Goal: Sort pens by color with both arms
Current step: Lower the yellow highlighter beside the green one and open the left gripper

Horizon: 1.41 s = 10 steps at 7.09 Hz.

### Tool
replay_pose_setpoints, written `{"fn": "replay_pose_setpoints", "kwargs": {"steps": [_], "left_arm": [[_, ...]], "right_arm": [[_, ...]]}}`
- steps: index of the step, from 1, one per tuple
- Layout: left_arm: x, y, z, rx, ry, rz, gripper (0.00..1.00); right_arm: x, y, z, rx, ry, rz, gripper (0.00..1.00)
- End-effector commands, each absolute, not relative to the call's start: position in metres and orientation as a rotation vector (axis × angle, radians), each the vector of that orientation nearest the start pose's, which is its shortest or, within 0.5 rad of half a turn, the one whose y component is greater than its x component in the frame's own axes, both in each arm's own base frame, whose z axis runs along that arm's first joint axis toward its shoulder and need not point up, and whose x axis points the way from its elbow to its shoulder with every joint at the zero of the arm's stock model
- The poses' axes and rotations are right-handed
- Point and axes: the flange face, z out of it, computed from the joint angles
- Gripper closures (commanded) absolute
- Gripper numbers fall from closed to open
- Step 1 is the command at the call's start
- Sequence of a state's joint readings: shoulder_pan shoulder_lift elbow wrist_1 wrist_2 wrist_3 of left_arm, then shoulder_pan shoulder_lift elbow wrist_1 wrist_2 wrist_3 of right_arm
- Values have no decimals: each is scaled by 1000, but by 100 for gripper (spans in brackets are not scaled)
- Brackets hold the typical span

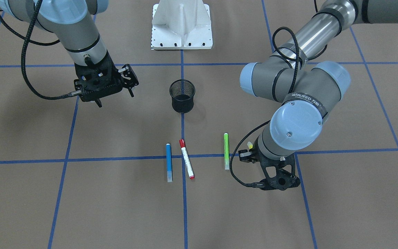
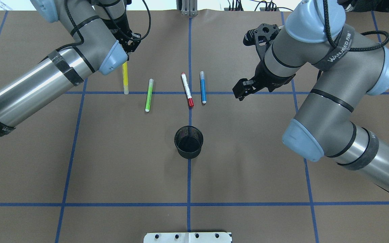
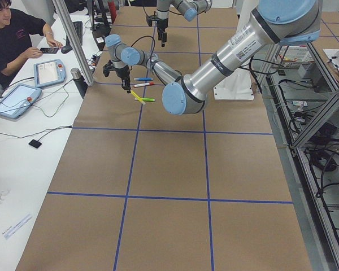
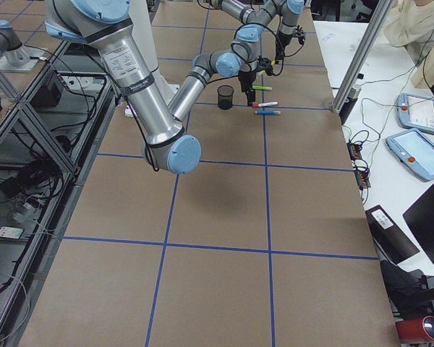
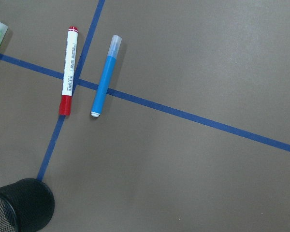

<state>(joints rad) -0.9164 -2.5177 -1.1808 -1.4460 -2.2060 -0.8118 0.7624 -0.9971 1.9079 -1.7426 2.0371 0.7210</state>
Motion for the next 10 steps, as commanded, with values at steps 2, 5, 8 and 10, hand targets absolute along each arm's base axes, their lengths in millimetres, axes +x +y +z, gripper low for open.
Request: {"fn": "replay_pose_setpoints", "kwargs": {"steps": [2,5,8,10], "left_arm": [[466,-656,244,-147,731,32,93],[466,-655,241,-142,735,37,47],[457,-661,238,-134,742,28,35],[405,-647,215,-48,810,21,13]], "right_arm": [[-377,-482,209,214,-825,-255,1],[-374,-483,207,200,-840,-256,1],[-372,-483,206,202,-841,-251,1],[-363,-484,199,222,-848,-225,1]]}}
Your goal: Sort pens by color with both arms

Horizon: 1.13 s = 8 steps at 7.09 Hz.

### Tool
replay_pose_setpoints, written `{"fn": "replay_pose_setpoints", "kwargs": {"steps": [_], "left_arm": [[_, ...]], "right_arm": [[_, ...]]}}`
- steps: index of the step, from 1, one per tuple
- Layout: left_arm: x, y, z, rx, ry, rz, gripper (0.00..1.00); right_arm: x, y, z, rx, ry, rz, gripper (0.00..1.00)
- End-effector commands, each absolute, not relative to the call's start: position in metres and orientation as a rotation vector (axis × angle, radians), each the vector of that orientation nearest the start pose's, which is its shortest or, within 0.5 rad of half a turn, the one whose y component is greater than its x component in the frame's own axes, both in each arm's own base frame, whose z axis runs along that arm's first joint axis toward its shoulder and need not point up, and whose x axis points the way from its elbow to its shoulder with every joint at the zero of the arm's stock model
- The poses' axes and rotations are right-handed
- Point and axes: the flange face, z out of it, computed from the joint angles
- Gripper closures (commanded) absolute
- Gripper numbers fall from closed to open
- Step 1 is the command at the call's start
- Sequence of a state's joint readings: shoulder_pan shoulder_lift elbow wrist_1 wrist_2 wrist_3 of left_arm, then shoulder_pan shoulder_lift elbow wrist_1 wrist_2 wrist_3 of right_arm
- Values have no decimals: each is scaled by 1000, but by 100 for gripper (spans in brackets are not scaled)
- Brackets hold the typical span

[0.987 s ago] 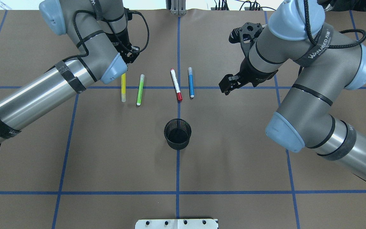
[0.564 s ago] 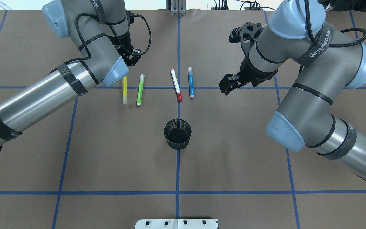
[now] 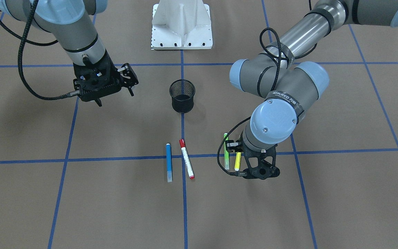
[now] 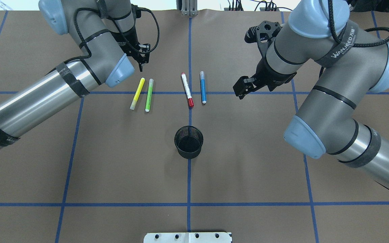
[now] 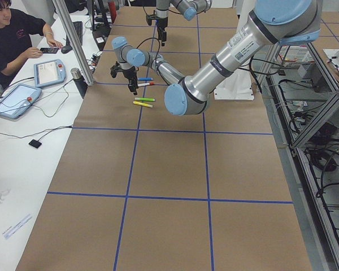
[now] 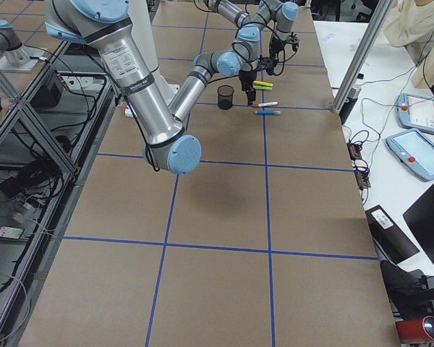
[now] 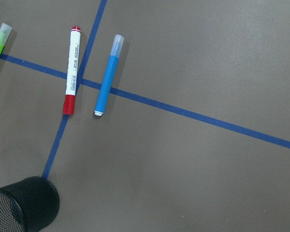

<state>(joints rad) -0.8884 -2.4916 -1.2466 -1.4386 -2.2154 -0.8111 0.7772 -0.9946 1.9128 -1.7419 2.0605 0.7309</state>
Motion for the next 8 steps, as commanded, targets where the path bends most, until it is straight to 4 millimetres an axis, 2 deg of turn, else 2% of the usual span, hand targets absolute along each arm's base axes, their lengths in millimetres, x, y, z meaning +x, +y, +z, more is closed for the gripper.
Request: {"fn": "replay_pose_setpoints", "kwargs": {"steps": [1,2,3,5,6,7,8], "left_arm": [[349,-631,211,22,853,-4,2],[303,-620,223,59,866,-34,1],[260,-621,232,94,868,-66,1],[179,-637,264,160,831,40,1],[136,-644,279,174,814,79,1],[90,-649,304,202,788,102,1],[66,-649,324,214,791,143,1]], "right_arm": [[-341,-495,195,244,-855,-180,1],[-316,-511,195,262,-854,-140,1],[-304,-519,204,267,-840,-123,1],[-246,-555,226,301,-804,-95,1],[-214,-578,254,275,-804,-114,1],[-176,-602,281,272,-816,-178,1],[-147,-618,307,267,-815,-220,1]]}}
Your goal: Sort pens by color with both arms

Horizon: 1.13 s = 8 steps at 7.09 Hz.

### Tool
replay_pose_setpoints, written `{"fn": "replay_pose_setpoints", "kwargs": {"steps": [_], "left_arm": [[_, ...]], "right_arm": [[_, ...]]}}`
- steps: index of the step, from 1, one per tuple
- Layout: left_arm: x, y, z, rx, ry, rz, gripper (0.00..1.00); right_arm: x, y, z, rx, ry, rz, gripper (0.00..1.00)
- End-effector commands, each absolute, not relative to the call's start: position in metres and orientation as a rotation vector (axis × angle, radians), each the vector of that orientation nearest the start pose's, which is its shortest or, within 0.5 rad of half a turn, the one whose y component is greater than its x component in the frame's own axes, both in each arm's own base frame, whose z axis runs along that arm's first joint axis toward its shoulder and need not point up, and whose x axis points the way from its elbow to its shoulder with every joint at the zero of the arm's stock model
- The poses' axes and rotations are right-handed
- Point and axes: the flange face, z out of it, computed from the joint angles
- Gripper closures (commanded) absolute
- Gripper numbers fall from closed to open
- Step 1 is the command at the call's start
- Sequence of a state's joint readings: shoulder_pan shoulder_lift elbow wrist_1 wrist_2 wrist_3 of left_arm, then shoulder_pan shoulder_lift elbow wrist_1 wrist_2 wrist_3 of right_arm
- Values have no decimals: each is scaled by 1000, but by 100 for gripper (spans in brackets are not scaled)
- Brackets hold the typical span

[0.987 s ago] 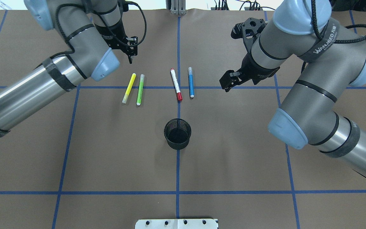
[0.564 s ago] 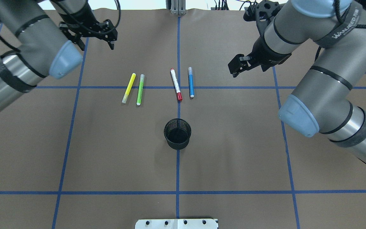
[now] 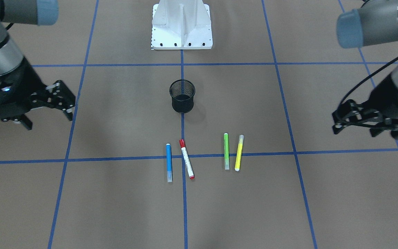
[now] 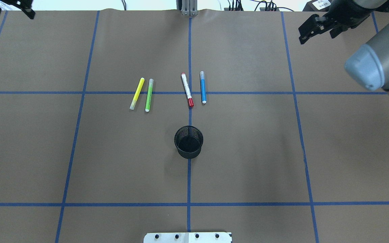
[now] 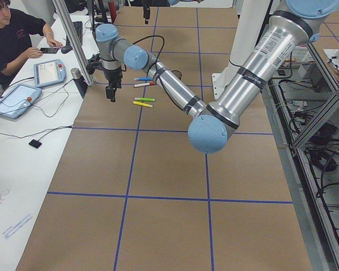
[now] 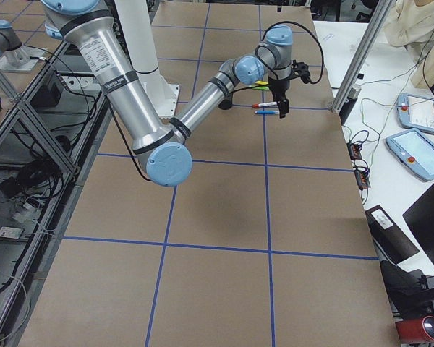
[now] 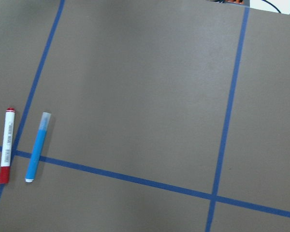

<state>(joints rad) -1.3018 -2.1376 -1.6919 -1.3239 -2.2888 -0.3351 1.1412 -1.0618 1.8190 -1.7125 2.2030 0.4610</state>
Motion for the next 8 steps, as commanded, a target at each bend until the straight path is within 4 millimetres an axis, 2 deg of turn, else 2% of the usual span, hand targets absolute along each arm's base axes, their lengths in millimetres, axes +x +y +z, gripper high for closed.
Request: {"fn": "replay_pose_setpoints", "kwargs": {"steps": [1,2,3,5,6,7,8], "left_arm": [[39,-652,342,226,797,178,1],[12,-660,360,238,781,197,1],[-14,-667,383,238,771,222,1],[-50,-675,416,236,759,246,1],[-66,-671,445,221,757,254,1],[-72,-668,453,221,755,257,1],[-79,-660,475,213,755,243,1]], "right_arm": [[-120,-630,335,260,-806,-249,1],[-94,-644,359,245,-811,-249,1],[-71,-649,386,245,-795,-279,1],[-48,-648,425,246,-782,-281,1],[-39,-649,453,255,-779,-277,1],[-30,-646,482,269,-775,-275,1],[-23,-644,504,249,-773,-260,1]]}}
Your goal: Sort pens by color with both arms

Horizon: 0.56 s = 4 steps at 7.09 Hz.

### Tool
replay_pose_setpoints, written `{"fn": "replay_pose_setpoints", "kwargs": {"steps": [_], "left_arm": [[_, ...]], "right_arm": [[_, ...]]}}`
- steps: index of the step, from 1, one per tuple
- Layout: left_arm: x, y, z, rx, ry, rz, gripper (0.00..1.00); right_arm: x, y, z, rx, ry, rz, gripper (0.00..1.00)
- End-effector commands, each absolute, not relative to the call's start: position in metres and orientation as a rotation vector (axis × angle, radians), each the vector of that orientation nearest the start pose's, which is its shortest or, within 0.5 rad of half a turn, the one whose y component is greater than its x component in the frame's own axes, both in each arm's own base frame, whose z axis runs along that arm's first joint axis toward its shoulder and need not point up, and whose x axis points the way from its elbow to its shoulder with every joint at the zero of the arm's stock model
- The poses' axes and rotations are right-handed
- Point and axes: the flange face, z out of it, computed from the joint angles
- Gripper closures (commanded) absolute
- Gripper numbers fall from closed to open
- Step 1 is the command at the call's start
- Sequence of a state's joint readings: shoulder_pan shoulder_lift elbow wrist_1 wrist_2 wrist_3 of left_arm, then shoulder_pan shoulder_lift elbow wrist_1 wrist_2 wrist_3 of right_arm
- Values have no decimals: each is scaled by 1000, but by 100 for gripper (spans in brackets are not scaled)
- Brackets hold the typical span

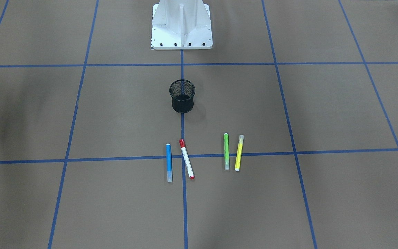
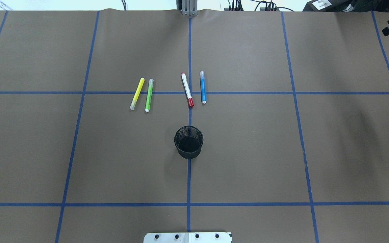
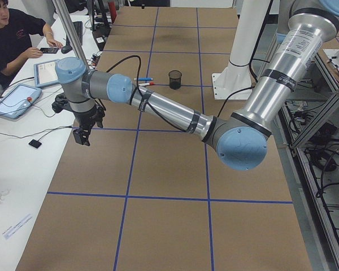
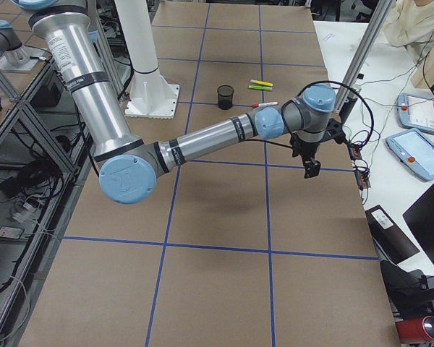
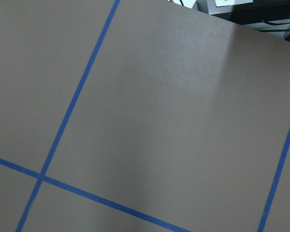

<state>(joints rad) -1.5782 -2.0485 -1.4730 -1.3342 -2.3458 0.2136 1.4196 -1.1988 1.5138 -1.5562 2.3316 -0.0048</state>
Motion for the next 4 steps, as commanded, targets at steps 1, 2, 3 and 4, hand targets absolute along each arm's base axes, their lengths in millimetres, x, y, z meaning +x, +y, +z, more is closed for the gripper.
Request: {"fn": "replay_pose_setpoints", "kwargs": {"steps": [1,2,3,4], "left_arm": [[-82,-653,494,222,755,240,1],[-84,-640,515,231,753,238,1],[-85,-628,532,228,754,236,1],[-92,-621,541,226,753,221,1]], "right_arm": [[-15,-645,506,252,-769,-255,1],[-8,-642,513,240,-769,-238,1],[3,-636,523,231,-774,-217,1],[6,-637,521,232,-778,-206,1]]}}
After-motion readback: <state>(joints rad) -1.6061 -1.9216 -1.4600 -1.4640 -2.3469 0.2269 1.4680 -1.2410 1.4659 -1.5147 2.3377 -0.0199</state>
